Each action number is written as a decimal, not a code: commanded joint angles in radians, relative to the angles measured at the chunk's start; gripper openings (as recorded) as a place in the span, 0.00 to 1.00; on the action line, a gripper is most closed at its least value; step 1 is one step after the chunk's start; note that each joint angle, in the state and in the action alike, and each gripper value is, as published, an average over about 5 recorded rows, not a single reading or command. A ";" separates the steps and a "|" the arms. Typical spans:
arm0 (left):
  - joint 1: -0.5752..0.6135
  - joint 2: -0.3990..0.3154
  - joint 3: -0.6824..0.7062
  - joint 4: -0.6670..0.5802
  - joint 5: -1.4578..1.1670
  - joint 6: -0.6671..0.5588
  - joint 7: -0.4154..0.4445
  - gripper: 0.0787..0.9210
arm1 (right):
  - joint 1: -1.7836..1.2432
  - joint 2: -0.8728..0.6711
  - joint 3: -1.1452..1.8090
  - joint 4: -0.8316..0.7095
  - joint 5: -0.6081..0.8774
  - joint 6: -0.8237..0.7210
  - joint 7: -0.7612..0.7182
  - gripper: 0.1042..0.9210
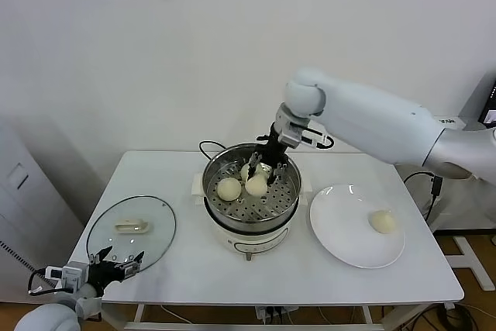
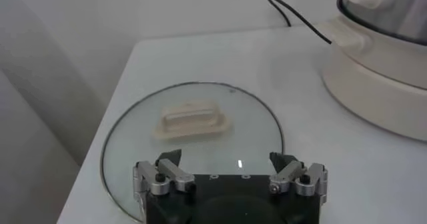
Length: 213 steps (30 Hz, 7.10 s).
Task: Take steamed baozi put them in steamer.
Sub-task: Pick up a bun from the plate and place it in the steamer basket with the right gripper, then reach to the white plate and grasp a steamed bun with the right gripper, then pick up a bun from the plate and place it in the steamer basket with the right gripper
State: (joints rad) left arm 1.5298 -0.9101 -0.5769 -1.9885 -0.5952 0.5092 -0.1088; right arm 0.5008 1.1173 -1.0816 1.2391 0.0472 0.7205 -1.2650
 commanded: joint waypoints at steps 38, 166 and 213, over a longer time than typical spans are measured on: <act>-0.009 0.001 -0.001 0.017 -0.002 0.002 -0.002 0.88 | -0.133 0.032 0.146 0.030 -0.342 0.152 0.041 0.85; 0.019 -0.017 -0.012 -0.009 0.025 0.009 -0.005 0.88 | 0.378 -0.238 -0.558 -0.076 0.780 -0.950 0.136 0.44; 0.003 -0.013 -0.010 0.005 0.019 0.004 -0.004 0.88 | 0.129 0.016 -0.520 -0.099 0.767 -1.131 0.394 0.46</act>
State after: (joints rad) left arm 1.5330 -0.9243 -0.5872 -1.9845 -0.5752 0.5139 -0.1132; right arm 0.6689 1.1204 -1.6099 1.1422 0.8404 -0.4025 -0.9016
